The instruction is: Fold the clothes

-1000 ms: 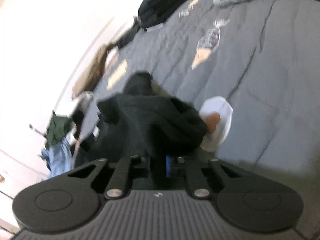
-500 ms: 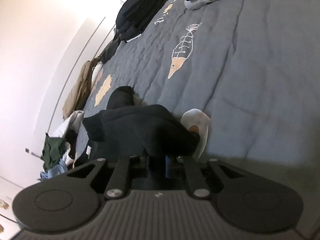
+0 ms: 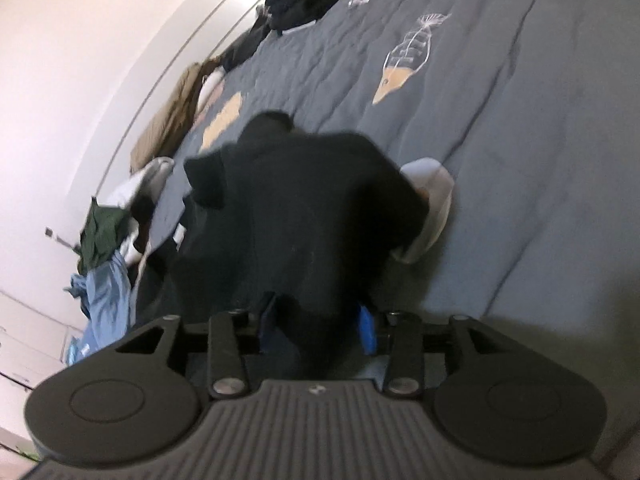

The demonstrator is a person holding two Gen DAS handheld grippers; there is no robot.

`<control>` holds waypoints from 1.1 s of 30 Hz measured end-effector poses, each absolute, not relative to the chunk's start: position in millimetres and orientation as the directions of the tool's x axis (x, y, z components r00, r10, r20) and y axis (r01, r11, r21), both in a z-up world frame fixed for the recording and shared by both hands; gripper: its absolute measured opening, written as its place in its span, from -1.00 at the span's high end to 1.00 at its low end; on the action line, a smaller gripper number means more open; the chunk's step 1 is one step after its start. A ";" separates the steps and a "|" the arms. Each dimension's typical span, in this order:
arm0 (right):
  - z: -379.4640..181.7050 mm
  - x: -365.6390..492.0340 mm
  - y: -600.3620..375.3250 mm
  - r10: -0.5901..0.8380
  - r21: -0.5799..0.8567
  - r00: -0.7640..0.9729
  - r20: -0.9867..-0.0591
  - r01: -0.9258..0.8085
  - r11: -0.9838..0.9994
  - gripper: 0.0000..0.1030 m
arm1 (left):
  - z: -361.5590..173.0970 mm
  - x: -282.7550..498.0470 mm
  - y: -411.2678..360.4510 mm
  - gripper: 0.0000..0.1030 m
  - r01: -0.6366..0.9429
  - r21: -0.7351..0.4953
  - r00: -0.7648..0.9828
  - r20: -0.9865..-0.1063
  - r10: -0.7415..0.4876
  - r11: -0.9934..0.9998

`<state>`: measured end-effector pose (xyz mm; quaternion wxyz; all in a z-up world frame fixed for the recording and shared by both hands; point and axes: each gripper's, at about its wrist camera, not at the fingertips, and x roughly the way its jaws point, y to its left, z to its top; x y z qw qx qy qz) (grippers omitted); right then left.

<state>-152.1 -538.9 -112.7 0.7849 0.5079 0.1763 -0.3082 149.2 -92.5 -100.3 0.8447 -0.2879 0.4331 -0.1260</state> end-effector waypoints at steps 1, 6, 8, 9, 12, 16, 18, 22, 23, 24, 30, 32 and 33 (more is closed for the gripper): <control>-114.4 -150.0 -539.3 -0.317 0.682 0.744 -0.588 0.667 0.299 0.16 | -101.9 150.3 -91.6 -0.05 -0.041 -0.602 0.594 -0.656 -0.465 0.798; -126.5 -151.2 -544.8 -0.326 0.738 0.771 -0.546 0.628 0.249 0.09 | -104.4 153.1 -90.4 0.12 -0.031 -0.613 0.595 -0.646 -0.478 0.790; -131.4 -153.6 -546.1 -0.322 0.767 0.787 -0.526 0.603 0.220 0.10 | -105.8 154.2 -88.4 0.47 -0.043 -0.609 0.595 -0.652 -0.470 0.792; -132.1 -154.2 -546.2 -0.326 0.772 0.790 -0.519 0.597 0.217 0.22 | -107.5 154.9 -85.2 0.52 -0.056 -0.620 0.594 -0.651 -0.474 0.782; -122.2 -156.4 -543.3 -0.367 0.765 0.792 -0.487 0.590 0.259 0.80 | -104.2 153.9 -76.3 0.81 -0.067 -0.661 0.609 -0.620 -0.494 0.747; -108.9 -166.0 -540.7 -0.396 0.806 0.808 -0.436 0.546 0.228 0.86 | -84.3 143.2 -71.9 0.87 -0.017 -0.677 0.664 -0.558 -0.497 0.736; -101.9 -170.4 -537.3 -0.410 0.815 0.813 -0.414 0.532 0.231 0.87 | -73.9 137.4 -71.2 0.87 0.008 -0.673 0.685 -0.535 -0.494 0.740; -91.2 -178.1 -530.7 -0.414 0.826 0.818 -0.400 0.518 0.225 0.87 | -73.6 127.6 -61.5 0.87 -0.019 -0.685 0.665 -0.553 -0.503 0.728; -90.5 -179.7 -528.9 -0.411 0.819 0.813 -0.413 0.529 0.222 0.87 | -72.5 123.7 -60.4 0.87 -0.016 -0.678 0.664 -0.557 -0.499 0.735; -91.9 -180.0 -527.7 -0.401 0.808 0.807 -0.433 0.545 0.225 0.87 | -71.9 123.0 -62.7 0.87 -0.008 -0.664 0.659 -0.566 -0.496 0.747; -105.2 -176.2 -526.7 -0.368 0.747 0.768 -0.525 0.623 0.234 0.79 | -85.4 127.6 -68.8 0.69 -0.057 -0.640 0.627 -0.621 -0.471 0.766; -107.3 -172.7 -527.2 -0.372 0.737 0.762 -0.530 0.631 0.244 0.71 | -87.6 127.5 -71.8 0.39 -0.051 -0.636 0.619 -0.625 -0.475 0.770; -108.3 -170.6 -527.2 -0.371 0.732 0.759 -0.535 0.635 0.246 0.55 | -88.8 127.5 -73.4 0.36 -0.048 -0.634 0.615 -0.628 -0.477 0.772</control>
